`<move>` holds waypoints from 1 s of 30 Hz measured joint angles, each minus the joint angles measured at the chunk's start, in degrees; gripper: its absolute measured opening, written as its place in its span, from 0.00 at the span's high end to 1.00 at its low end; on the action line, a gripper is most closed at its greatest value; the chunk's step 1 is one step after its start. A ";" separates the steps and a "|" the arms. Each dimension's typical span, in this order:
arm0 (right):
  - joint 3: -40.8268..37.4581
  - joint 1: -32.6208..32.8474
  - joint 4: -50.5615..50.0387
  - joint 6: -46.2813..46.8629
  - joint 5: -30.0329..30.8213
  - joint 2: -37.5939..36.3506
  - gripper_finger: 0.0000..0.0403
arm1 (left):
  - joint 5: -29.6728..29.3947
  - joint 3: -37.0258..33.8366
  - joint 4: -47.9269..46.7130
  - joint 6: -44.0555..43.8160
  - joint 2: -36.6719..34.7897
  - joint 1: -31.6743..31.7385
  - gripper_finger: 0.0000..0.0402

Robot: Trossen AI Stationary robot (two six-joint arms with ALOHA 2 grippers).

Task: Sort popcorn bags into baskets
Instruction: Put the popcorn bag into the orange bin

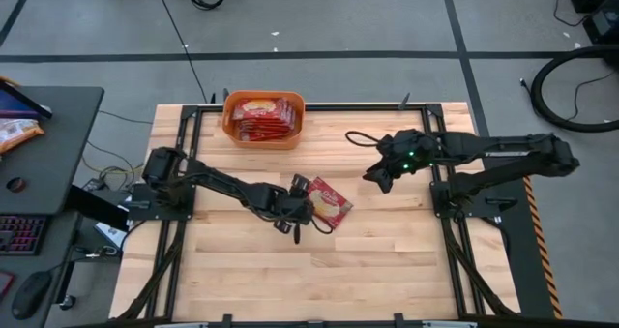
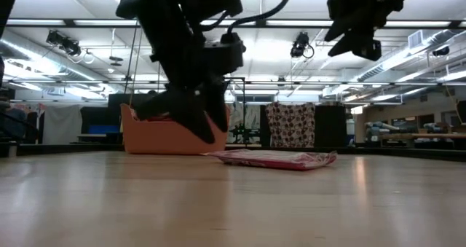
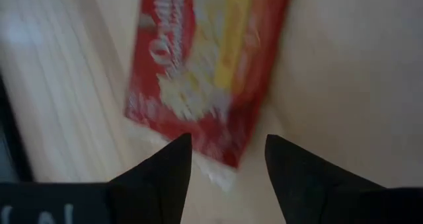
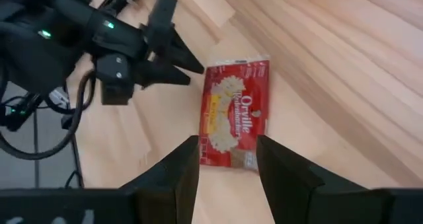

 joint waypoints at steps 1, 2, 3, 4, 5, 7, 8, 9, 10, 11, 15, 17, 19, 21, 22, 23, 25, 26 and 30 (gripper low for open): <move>0.00 0.07 -0.44 0.26 0.20 -0.64 0.61 | -0.33 0.09 1.36 1.08 0.46 0.19 0.51; 0.00 0.24 -0.37 0.56 0.29 -1.10 0.61 | -0.20 0.08 1.44 1.51 0.68 0.29 0.51; 0.00 0.48 -0.33 1.00 0.46 -1.50 0.61 | -0.21 0.02 0.89 1.89 0.98 0.52 0.51; 0.00 0.63 -0.70 1.30 0.92 -1.92 0.61 | -0.03 0.03 1.69 2.30 1.49 0.84 0.51; 0.00 0.82 -1.05 1.38 1.21 -2.25 0.61 | 0.38 0.09 2.00 2.69 1.94 1.10 0.51; 0.01 1.29 -0.82 1.73 1.42 -2.52 0.61 | 0.48 -0.04 0.71 3.21 2.44 1.71 0.51; 0.02 1.47 -1.06 1.92 1.45 -2.67 0.61 | 0.52 -0.03 1.48 3.53 2.75 2.03 0.51; -0.01 1.57 -1.52 2.01 1.44 -2.71 0.61 | 0.52 -0.02 1.25 3.80 2.98 2.42 0.51; -0.02 1.79 -1.42 2.12 1.49 -2.63 0.61 | 0.52 -0.02 0.97 4.06 3.12 2.71 0.51; 0.00 2.03 -1.22 2.53 1.60 -2.63 0.61 | 0.54 -0.02 1.05 4.40 3.30 3.04 0.51; -0.02 2.93 -1.53 3.37 2.59 -2.48 0.61 | 1.84 -0.02 0.66 4.84 3.35 4.51 0.52; -0.02 3.33 -1.46 3.52 2.81 -2.38 0.61 | 3.46 -0.02 0.13 4.86 3.35 5.20 0.55; -0.02 3.78 -1.12 3.90 2.94 -2.35 0.61 | 4.51 -0.02 -0.64 5.31 3.35 5.68 0.59; -0.02 4.14 -1.15 4.42 3.36 -2.35 0.61 | 5.69 -0.02 -1.04 6.84 3.35 5.78 0.64; -0.02 4.35 -1.17 4.60 3.64 -2.35 0.61 | 5.95 -0.02 -0.94 7.93 3.35 5.78 0.66; -0.02 4.56 -1.14 4.62 3.91 -2.35 0.61 | 6.10 -0.02 -0.68 9.40 3.35 5.76 0.69; -0.02 4.86 -0.80 4.72 4.00 -2.35 0.61 | 6.29 -0.02 0.26 12.27 3.35 5.72 0.73; -0.02 4.95 -0.63 4.97 4.02 -2.33 0.61 | 6.57 -0.02 0.76 13.29 3.35 5.72 0.74; -0.02 5.04 -0.66 6.33 3.97 -2.33 0.61 | 8.02 -0.02 2.58 14.40 3.35 5.89 0.81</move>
